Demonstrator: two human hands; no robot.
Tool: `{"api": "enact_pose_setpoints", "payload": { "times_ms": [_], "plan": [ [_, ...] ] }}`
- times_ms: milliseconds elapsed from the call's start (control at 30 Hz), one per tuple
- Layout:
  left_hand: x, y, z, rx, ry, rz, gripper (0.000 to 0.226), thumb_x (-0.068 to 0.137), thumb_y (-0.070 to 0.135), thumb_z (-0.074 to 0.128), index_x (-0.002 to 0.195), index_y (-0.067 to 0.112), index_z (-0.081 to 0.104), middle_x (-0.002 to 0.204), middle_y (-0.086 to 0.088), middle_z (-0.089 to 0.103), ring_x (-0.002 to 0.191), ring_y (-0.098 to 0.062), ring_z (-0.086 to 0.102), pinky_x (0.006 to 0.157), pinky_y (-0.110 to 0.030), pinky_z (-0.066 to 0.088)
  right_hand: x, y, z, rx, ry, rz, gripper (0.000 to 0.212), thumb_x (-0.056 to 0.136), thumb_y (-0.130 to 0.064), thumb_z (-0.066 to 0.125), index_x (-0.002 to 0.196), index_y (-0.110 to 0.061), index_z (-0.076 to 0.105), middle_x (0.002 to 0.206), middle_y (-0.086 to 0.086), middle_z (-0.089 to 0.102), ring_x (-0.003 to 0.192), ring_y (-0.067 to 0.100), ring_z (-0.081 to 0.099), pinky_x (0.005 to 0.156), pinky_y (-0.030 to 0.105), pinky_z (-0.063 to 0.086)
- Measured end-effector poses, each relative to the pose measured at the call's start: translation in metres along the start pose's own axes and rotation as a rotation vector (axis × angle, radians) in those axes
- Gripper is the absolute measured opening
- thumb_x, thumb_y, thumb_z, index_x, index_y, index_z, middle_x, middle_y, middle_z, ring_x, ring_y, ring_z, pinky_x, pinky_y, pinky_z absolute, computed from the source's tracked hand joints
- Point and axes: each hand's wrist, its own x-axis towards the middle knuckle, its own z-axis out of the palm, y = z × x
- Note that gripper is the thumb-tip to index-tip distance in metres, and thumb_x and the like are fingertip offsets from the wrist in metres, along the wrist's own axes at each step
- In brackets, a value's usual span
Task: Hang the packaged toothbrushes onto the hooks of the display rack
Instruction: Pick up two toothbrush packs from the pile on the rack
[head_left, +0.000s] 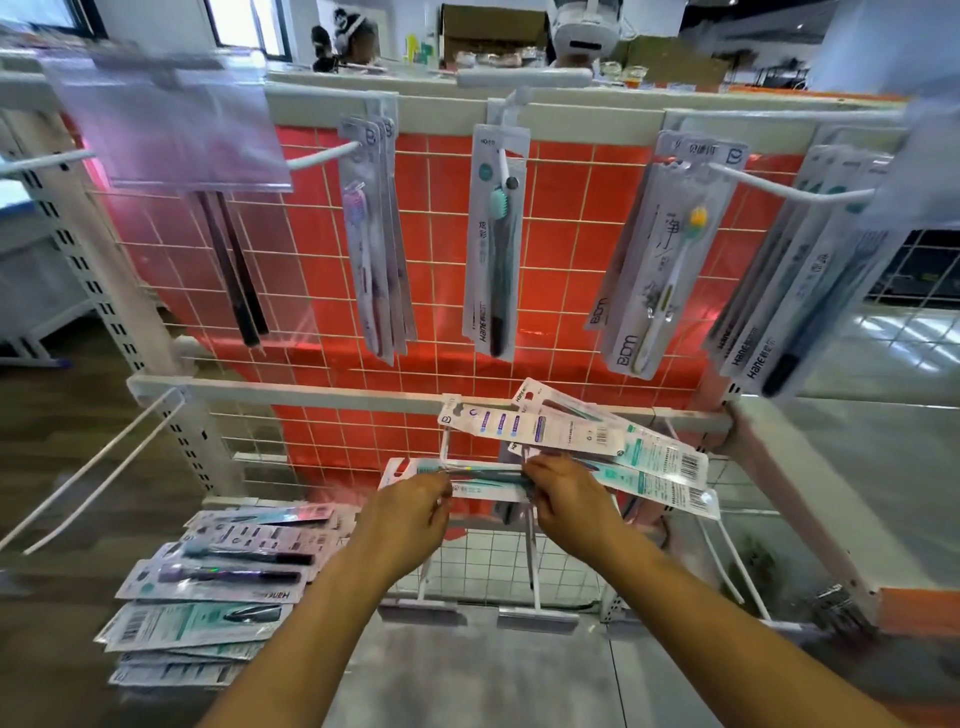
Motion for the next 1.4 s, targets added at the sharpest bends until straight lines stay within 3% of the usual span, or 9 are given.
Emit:
{"api": "enact_pose_setpoints", "payload": {
  "times_ms": [233, 367, 533, 700, 833, 900, 1000, 1100, 1400],
  "plan": [
    [-0.013, 0.005, 0.006, -0.047, 0.016, -0.033, 0.023, 0.096, 0.027, 0.045, 0.113, 0.020, 0.059, 0.115, 0.003, 0.061, 0.099, -0.017, 0.057, 0.079, -0.028, 0.046, -0.010, 0.005, 0.016, 0.006, -0.006, -0.035, 0.019, 0.078, -0.020, 0.061, 0.091, -0.008, 0.070, 0.088, 0.008, 0.066, 0.079, 0.027, 0.059, 0.067, 0.036, 0.049],
    [-0.021, 0.005, 0.010, -0.083, 0.005, -0.054, 0.024, 0.096, 0.029, 0.044, 0.115, 0.022, 0.057, 0.120, 0.007, 0.059, 0.107, -0.012, 0.053, 0.083, -0.024, 0.043, -0.016, 0.001, 0.013, 0.049, -0.056, -0.035, 0.024, 0.086, -0.031, 0.061, 0.103, -0.014, 0.064, 0.107, 0.001, 0.060, 0.096, 0.014, 0.050, 0.079, 0.021, 0.036],
    [-0.026, 0.006, 0.011, -0.083, -0.021, -0.064, 0.027, 0.096, 0.032, 0.045, 0.120, 0.025, 0.055, 0.129, 0.009, 0.054, 0.118, -0.011, 0.048, 0.090, -0.024, 0.040, -0.020, -0.012, 0.003, 0.168, -0.164, 0.104, 0.029, 0.088, -0.032, 0.061, 0.113, -0.019, 0.055, 0.117, -0.002, 0.060, 0.087, 0.006, 0.047, 0.057, 0.008, 0.027],
    [-0.030, 0.009, 0.011, -0.076, -0.026, -0.061, 0.028, 0.095, 0.029, 0.047, 0.122, 0.026, 0.054, 0.129, 0.009, 0.053, 0.119, -0.011, 0.045, 0.091, -0.022, 0.037, -0.021, -0.021, 0.001, 0.351, -0.182, 0.245, 0.053, 0.086, -0.018, 0.065, 0.133, -0.023, 0.042, 0.131, 0.004, 0.051, 0.104, 0.020, 0.057, 0.077, 0.022, 0.044],
    [-0.032, 0.009, 0.007, -0.012, -0.047, -0.024, 0.031, 0.096, 0.029, 0.046, 0.126, 0.026, 0.051, 0.132, 0.010, 0.051, 0.120, -0.011, 0.043, 0.091, -0.022, 0.038, -0.020, -0.024, -0.002, 0.456, -0.210, 0.317, 0.065, 0.085, -0.008, 0.066, 0.140, -0.020, 0.034, 0.130, 0.006, 0.046, 0.099, 0.016, 0.050, 0.056, 0.005, 0.039],
    [-0.032, 0.010, 0.006, 0.015, -0.054, 0.000, 0.033, 0.095, 0.028, 0.045, 0.128, 0.025, 0.050, 0.134, 0.010, 0.049, 0.123, -0.011, 0.042, 0.093, -0.024, 0.038, -0.021, -0.025, -0.002, 0.480, -0.214, 0.344, 0.067, 0.083, -0.008, 0.067, 0.140, -0.019, 0.035, 0.128, 0.007, 0.048, 0.100, 0.016, 0.050, 0.062, 0.009, 0.042],
    [-0.031, 0.012, 0.003, 0.053, -0.039, 0.026, 0.035, 0.095, 0.027, 0.045, 0.130, 0.022, 0.050, 0.133, 0.007, 0.051, 0.122, -0.015, 0.044, 0.091, -0.028, 0.041, -0.024, -0.026, -0.003, 0.467, -0.196, 0.349, 0.061, 0.080, -0.008, 0.069, 0.136, -0.013, 0.044, 0.122, 0.006, 0.050, 0.102, 0.016, 0.051, 0.077, 0.016, 0.043],
    [-0.031, 0.010, 0.000, 0.092, -0.023, 0.010, 0.032, 0.095, 0.027, 0.044, 0.125, 0.018, 0.053, 0.124, 0.001, 0.055, 0.114, -0.019, 0.048, 0.087, -0.030, 0.041, -0.026, -0.024, -0.004, 0.495, -0.129, 0.355, 0.045, 0.081, -0.006, 0.066, 0.124, -0.010, 0.054, 0.094, -0.009, 0.049, 0.089, 0.011, 0.048, 0.059, 0.004, 0.037],
    [-0.041, 0.005, -0.002, 0.070, 0.011, 0.011, 0.031, 0.095, 0.027, 0.045, 0.123, 0.017, 0.055, 0.121, 0.000, 0.055, 0.115, -0.020, 0.047, 0.088, -0.029, 0.040, -0.027, -0.039, -0.007, 0.631, 0.059, 0.347, 0.032, 0.086, -0.011, 0.064, 0.112, -0.016, 0.047, 0.112, 0.003, 0.058, 0.099, 0.018, 0.055, 0.073, 0.023, 0.040]
  ]
}}
